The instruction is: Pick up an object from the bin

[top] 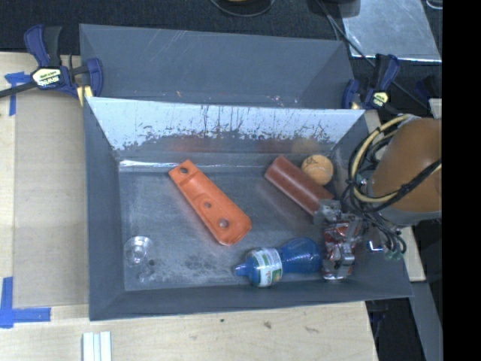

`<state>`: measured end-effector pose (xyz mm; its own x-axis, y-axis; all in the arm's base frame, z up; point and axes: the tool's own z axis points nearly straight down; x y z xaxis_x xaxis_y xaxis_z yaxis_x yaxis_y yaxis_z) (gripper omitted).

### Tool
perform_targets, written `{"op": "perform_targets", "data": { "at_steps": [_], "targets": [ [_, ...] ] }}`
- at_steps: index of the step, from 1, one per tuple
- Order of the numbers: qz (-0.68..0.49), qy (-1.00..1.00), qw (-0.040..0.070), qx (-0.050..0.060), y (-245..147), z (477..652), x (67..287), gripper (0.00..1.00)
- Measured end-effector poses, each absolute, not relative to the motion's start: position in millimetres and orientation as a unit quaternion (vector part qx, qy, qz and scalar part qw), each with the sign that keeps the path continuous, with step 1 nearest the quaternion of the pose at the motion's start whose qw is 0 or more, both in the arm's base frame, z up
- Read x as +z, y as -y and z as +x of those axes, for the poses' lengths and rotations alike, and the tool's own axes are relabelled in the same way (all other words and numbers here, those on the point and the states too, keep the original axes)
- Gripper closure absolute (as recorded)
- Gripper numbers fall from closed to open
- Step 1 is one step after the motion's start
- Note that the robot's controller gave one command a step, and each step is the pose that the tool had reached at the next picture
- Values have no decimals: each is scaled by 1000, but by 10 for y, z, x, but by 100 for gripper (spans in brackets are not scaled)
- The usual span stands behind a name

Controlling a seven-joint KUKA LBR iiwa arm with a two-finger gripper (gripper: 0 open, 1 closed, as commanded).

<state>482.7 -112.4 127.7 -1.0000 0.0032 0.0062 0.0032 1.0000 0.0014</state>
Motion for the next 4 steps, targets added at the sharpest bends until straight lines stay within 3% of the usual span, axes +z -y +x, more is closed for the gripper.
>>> {"op": "perform_targets", "data": {
  "at_steps": [2, 3, 4],
  "targets": [
    [12, 1000, 1, 0, 993, 4884, 1328, 0],
    [87, 996, 0, 0, 685, 5043, 683, 0],
    [165, 986, 1, 0, 595, 5014, 702, 100]
  ]
}}
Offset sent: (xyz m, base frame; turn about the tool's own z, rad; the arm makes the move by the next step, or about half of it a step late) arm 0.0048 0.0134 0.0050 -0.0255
